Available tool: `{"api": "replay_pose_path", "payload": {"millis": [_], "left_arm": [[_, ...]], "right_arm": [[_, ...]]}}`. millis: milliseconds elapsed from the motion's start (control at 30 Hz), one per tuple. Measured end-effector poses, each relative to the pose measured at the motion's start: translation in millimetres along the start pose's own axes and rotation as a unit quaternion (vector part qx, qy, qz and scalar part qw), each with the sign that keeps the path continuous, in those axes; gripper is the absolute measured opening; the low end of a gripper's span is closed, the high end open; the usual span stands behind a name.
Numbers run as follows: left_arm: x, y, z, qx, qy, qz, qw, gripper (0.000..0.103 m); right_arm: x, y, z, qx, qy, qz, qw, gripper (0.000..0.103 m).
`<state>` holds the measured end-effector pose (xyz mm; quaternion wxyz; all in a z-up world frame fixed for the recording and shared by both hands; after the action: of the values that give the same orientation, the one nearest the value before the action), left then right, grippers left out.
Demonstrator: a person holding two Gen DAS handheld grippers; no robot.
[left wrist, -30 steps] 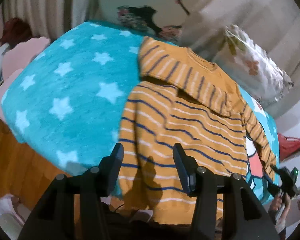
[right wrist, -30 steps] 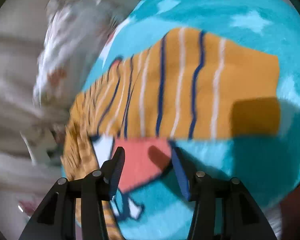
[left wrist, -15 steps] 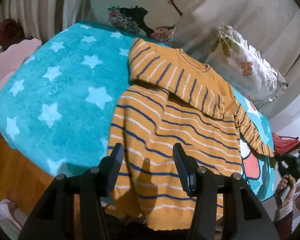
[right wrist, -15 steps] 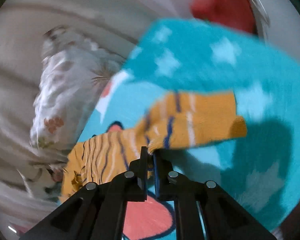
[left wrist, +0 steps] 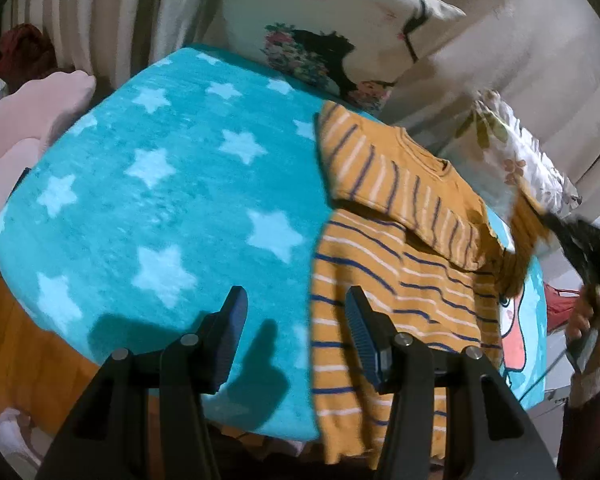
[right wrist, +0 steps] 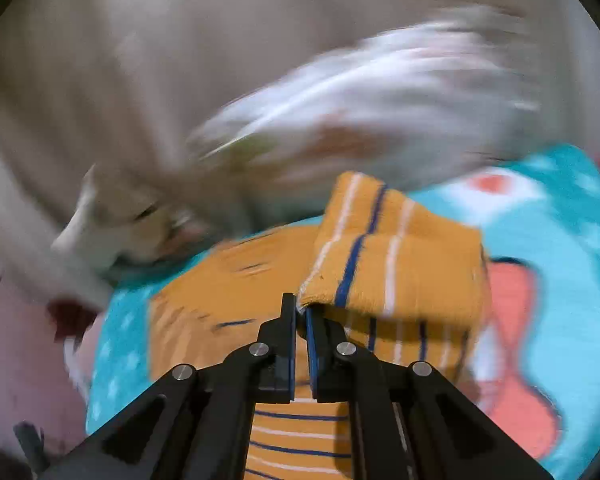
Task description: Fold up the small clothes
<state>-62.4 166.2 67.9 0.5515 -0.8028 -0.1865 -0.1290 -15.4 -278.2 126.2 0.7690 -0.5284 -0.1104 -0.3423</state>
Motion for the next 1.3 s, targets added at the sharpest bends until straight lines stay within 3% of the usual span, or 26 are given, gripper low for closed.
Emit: {"api": "replay_pose_path", "payload": {"millis": [100, 200, 300, 433, 500, 567, 633, 767, 833, 867, 1000, 1067, 1100, 1167, 1233, 1267, 1300], "left_arm": [[5, -4, 24, 0.010, 0.003, 0.001, 0.9999, 0.050], [8, -6, 50, 0.021, 0.000, 0.009, 0.9998, 0.050], [12, -7, 75, 0.025, -0.007, 0.015, 0.9996, 0.050], [21, -3, 98, 0.019, -0.013, 0.022, 0.9995, 0.051], [26, 1, 102, 0.011, -0.011, 0.025, 0.9996, 0.051], [32, 8, 104, 0.001, -0.009, 0.031, 0.9995, 0.051], [36, 16, 102, -0.015, -0.007, 0.039, 0.9991, 0.051], [39, 22, 93, -0.028, 0.013, 0.043, 0.9986, 0.051], [38, 22, 92, -0.026, 0.023, 0.043, 0.9985, 0.052], [38, 21, 92, -0.024, 0.027, 0.043, 0.9984, 0.052], [35, 20, 103, -0.023, 0.020, 0.047, 0.9984, 0.052], [34, 19, 111, -0.024, 0.006, 0.049, 0.9985, 0.053], [33, 18, 116, -0.025, -0.001, 0.049, 0.9985, 0.053], [32, 19, 123, -0.026, -0.013, 0.050, 0.9983, 0.053], [32, 19, 129, -0.026, -0.022, 0.051, 0.9981, 0.053], [32, 19, 131, -0.026, -0.024, 0.051, 0.9981, 0.053], [31, 19, 132, -0.026, -0.026, 0.051, 0.9980, 0.053]], "right_arm": [[-13, 62, 86, 0.033, -0.062, 0.043, 0.997, 0.006], [-40, 125, 142, 0.041, -0.105, 0.094, 0.989, 0.006], [-77, 183, 170, 0.037, -0.116, 0.175, 0.977, 0.009], [-110, 186, 178, 0.069, -0.115, 0.213, 0.968, 0.010], [-116, 170, 173, 0.068, -0.116, 0.207, 0.969, 0.021], [-120, 153, 167, 0.035, -0.129, 0.188, 0.973, 0.030], [-117, 144, 164, -0.003, -0.139, 0.174, 0.975, 0.030], [-110, 142, 162, -0.026, -0.126, 0.163, 0.978, 0.031], [-101, 144, 165, -0.047, -0.132, 0.150, 0.979, 0.041], [-98, 148, 170, -0.065, -0.145, 0.140, 0.977, 0.051], [-91, 166, 190, -0.130, -0.223, 0.115, 0.959, 0.060], [-87, 184, 186, -0.122, -0.200, 0.152, 0.960, 0.061], [-83, 193, 181, -0.112, -0.175, 0.165, 0.964, 0.056], [-71, 205, 178, -0.102, -0.134, 0.161, 0.973, 0.046], [-65, 214, 192, -0.076, -0.125, 0.150, 0.978, 0.047], [-66, 219, 206, -0.073, -0.140, 0.147, 0.977, 0.052], [-70, 224, 217, -0.078, -0.159, 0.147, 0.973, 0.066]]}}
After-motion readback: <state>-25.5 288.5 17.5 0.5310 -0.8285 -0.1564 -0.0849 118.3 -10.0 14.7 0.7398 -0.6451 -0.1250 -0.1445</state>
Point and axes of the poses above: each gripper's, at about its wrist camera, not at the fingertips, and y roughly the way its jaws point, z to its left, x to its top, the point moved 2 cm from there along y, roughly the way its jaws point, and after that the axes turned 4 degrees about z, right-handed, at the moved point
